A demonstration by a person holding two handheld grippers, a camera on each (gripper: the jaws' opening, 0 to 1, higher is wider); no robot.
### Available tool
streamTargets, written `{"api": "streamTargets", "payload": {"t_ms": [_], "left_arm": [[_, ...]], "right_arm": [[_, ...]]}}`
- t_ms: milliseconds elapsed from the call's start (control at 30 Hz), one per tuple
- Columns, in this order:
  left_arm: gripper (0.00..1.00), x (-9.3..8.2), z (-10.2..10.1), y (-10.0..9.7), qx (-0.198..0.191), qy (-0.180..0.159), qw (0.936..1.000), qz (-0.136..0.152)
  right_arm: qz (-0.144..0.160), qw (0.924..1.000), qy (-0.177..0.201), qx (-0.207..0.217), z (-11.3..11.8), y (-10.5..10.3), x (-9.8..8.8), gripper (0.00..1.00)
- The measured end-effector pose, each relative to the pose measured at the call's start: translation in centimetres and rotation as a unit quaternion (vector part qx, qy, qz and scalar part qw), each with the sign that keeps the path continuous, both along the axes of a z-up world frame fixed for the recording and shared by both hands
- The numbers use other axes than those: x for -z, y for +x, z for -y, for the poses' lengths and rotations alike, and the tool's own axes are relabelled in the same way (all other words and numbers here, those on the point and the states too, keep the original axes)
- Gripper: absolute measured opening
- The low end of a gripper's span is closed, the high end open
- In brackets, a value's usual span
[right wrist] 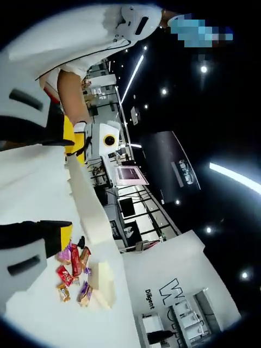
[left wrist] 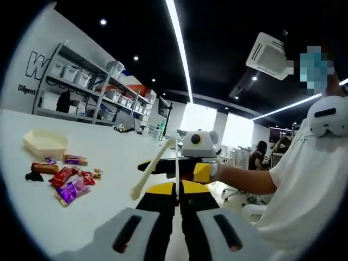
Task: Place the target food into the container with the food tongs after gripping and lifting it, then release it inside without dropping or visibly crushing the food.
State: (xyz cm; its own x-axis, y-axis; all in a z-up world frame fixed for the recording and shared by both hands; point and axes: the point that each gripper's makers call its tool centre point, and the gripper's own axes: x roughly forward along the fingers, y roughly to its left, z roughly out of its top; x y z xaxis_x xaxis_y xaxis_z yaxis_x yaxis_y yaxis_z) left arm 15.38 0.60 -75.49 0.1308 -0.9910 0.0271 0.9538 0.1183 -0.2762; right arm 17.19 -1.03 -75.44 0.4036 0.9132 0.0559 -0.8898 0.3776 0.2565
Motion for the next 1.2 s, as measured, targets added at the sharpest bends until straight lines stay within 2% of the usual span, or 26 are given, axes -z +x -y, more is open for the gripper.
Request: {"api": "streamTargets", "payload": {"t_ms": [233, 400, 533, 567, 633, 767, 900, 1067, 1200], "left_arm": [[0.02, -1.3, 0.5, -0.9, 0.02, -0.022, 0.9996, 0.005], [0.02, -1.7, 0.7, -1.7, 0.041, -0.028, 0.9988, 0.006], [0.02, -1.9, 0.8, -2.1, 0.051, -0.037, 0.998, -0.001], [0.02, -2.1, 0.7, -2.2, 0.052, -0.043, 0.9977, -0.007], [0.02, -2.3, 0.7, -2.5, 0.057, -0.049, 0.9972, -0.008], [0.02, -2.5, 0.9, -2.8, 0.061, -0.05, 0.9968, -0.01], [0.03, -3.0, 0.9, -2.7, 0.056, -0.058, 0.9967, 0.003], [0.04, -2.9, 0.9, -2.4, 0.051, -0.049, 0.9975, 0.01], [0.05, -2.3, 0.7, -2.4, 0.05, -0.032, 0.9983, -0.004]], "right_arm": [[0.01, 0.9994, 0.013, -0.029, -1.0, -1.3, -1.5, 0.48], [0.012, 0.9984, 0.031, -0.045, -1.3, -2.0, -2.4, 0.41], [0.024, 0.9981, 0.023, -0.052, -1.4, -2.3, -2.4, 0.34], [0.021, 0.9976, 0.036, -0.055, -1.5, -2.4, -2.8, 0.32], [0.022, 0.9973, 0.034, -0.061, -1.5, -2.7, -2.8, 0.27], [0.011, 0.9961, 0.046, -0.074, -1.6, -3.0, -3.1, 0.25], [0.004, 0.9956, 0.054, -0.076, -1.5, -3.1, -3.5, 0.22], [0.011, 0.996, 0.049, -0.075, -1.4, -3.2, -3.6, 0.2], [0.011, 0.996, 0.051, -0.072, -1.1, -3.0, -3.7, 0.2]]}}
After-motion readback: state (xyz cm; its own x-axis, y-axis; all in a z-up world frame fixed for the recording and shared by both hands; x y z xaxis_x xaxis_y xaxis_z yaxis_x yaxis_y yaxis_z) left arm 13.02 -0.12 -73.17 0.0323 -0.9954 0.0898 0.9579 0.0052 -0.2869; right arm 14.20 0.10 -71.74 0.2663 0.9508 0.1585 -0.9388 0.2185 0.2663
